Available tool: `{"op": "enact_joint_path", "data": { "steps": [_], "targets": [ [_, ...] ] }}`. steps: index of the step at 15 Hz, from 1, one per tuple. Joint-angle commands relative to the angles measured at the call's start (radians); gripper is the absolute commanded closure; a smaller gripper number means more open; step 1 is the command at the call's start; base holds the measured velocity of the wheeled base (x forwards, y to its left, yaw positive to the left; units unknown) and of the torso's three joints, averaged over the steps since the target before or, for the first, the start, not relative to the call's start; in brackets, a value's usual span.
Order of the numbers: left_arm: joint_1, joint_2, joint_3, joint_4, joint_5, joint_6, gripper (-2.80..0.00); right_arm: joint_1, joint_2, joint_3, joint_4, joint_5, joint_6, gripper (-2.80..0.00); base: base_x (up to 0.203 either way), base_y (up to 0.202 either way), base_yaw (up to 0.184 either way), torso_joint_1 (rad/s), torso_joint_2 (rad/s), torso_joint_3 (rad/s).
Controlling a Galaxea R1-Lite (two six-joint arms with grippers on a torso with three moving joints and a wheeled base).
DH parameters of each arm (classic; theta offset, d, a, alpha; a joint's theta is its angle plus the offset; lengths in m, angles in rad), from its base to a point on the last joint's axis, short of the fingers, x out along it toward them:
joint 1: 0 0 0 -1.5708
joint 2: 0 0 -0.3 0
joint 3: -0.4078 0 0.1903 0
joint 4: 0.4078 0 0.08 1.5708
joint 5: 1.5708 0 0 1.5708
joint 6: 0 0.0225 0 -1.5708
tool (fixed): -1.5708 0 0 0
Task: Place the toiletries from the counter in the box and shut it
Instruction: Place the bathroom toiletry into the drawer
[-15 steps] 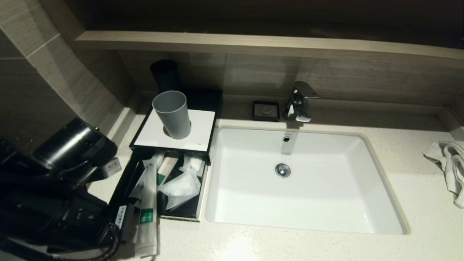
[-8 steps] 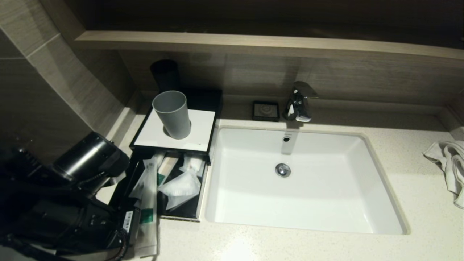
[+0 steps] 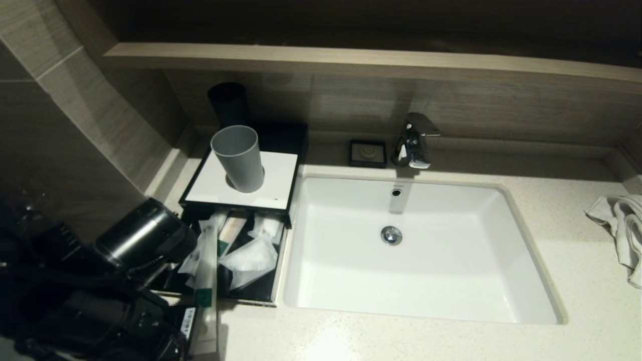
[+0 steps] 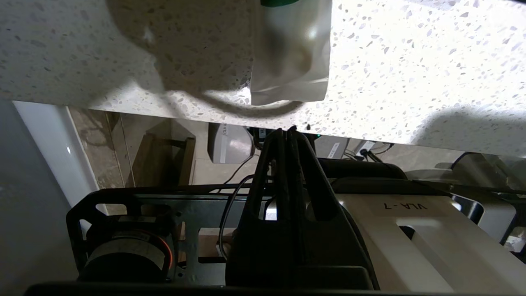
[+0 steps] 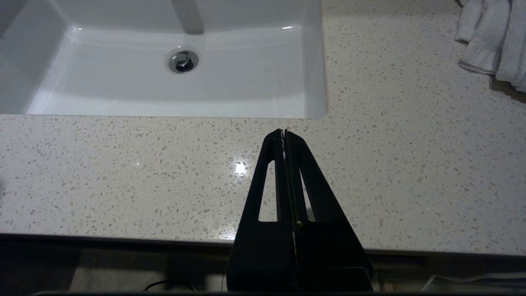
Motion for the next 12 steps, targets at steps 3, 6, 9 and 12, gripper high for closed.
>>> {"op": "enact_joint_path", "data": {
  "steps": [3, 6, 9, 12],
  "targets": [
    [-0.007, 0.009, 0.013, 0.0, 0.001, -0.007, 0.0, 0.0, 0.0, 0.0, 0.0, 0.0, 0.0, 0.0, 0.0, 0.0, 0.0, 0.0, 0.0, 0.0],
    [-0.008, 0.006, 0.029, -0.002, 0.001, -0.007, 0.0, 0.0, 0.0, 0.0, 0.0, 0.0, -0.001, 0.0, 0.0, 0.0, 0.0, 0.0, 0.0, 0.0],
    [-0.026, 0.001, 0.068, -0.026, 0.0, -0.007, 0.0, 0.0, 0.0, 0.0, 0.0, 0.0, 0.0, 0.0, 0.0, 0.0, 0.0, 0.0, 0.0, 0.0],
    [-0.036, -0.004, 0.089, -0.052, 0.001, -0.01, 0.0, 0.0, 0.0, 0.0, 0.0, 0.0, -0.001, 0.0, 0.0, 0.0, 0.0, 0.0, 0.0, 0.0]
  ]
}}
